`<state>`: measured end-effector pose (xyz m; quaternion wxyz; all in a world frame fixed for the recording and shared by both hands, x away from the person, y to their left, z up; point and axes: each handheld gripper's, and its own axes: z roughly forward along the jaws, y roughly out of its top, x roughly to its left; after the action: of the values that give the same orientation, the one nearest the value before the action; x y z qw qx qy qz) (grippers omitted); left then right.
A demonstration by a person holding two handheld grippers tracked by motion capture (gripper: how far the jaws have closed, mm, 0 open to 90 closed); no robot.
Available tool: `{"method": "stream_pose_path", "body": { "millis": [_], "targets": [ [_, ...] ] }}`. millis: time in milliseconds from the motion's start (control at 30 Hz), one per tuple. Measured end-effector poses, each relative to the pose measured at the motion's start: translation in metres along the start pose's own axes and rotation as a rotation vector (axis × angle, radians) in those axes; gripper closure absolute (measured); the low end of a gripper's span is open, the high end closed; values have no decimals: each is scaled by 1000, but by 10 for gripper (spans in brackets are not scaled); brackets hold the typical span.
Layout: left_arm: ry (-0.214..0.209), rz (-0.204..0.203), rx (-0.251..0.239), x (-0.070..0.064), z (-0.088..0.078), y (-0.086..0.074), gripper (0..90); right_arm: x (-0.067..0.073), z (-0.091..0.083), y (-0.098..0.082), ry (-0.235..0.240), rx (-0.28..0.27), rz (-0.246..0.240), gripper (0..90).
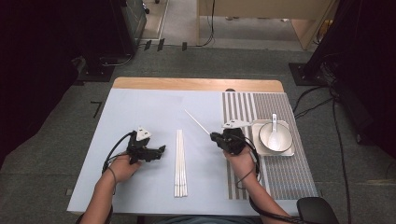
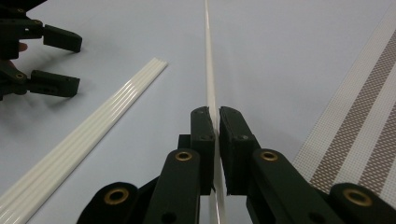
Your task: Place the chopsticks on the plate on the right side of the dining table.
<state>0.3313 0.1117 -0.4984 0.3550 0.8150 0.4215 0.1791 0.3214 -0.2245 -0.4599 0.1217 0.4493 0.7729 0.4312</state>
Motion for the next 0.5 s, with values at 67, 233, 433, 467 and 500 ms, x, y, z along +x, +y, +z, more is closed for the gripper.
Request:
{"method": "stream_pose_path", "body": {
  "millis": [67,233,433,467,500],
  "targets": [
    [0,-1,-1,0,0,0,135,-1,-1,1,1,0,-4,852],
    [0,0,1,0,0,0,135,-7,-4,5,-3,2,-1,852],
    [0,0,0,0,0,0,135,-15,-8,7,-10,-4,1,852],
    [0,0,0,0,0,0,135,-16,-8,7,-11,-2,6,852],
    [0,0,0,0,0,0,135,-17,-9,7,-12,-3,6,852]
  ]
}}
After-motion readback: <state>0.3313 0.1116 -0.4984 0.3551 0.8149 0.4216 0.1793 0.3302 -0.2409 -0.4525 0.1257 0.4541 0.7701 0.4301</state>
